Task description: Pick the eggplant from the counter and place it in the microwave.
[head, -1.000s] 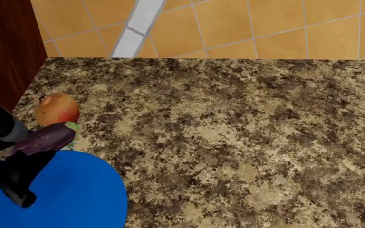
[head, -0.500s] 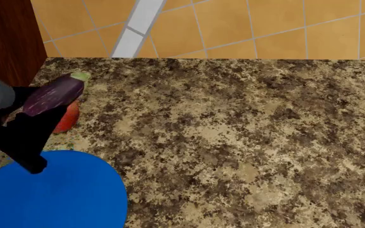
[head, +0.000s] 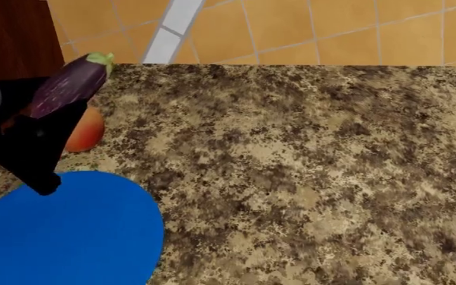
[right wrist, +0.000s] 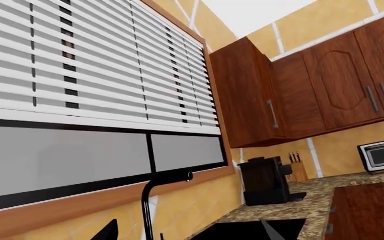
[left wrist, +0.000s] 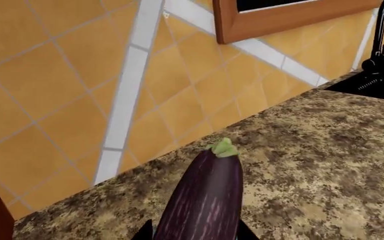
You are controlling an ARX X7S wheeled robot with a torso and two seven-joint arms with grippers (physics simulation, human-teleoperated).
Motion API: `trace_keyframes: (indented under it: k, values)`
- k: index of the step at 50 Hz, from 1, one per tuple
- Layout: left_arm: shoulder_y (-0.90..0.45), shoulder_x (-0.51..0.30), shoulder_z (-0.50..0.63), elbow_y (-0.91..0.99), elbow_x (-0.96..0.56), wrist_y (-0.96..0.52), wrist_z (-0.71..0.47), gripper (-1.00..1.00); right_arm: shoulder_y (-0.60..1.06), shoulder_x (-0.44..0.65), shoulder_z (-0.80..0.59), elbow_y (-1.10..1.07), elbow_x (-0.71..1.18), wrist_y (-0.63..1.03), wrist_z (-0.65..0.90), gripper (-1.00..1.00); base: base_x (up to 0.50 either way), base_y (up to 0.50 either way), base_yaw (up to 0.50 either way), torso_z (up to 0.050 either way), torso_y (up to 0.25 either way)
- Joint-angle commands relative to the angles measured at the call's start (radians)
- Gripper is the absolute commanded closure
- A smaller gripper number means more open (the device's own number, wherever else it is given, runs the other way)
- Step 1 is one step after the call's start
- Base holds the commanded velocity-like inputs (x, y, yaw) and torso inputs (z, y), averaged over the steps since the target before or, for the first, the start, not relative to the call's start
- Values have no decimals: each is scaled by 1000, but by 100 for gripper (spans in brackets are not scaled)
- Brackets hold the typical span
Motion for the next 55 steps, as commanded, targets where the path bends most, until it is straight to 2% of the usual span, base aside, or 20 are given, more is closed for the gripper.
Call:
trace_keyframes:
  k: [1,44,55]
  values:
    - [-1,9,-2,5,-4,15,-10,100,-6,8,0,2,2,3,5,-100,-484,0,0,0,0]
    - [33,1,-12,22,10,59,1,100,-9,31,-39,-2,-6,1,23,-100,-485,0,0,0,0]
    - [49,1,-29,40,13,95,8,100,-11,52,-45,-8,-5,11,36,-100,0,0,0,0,0]
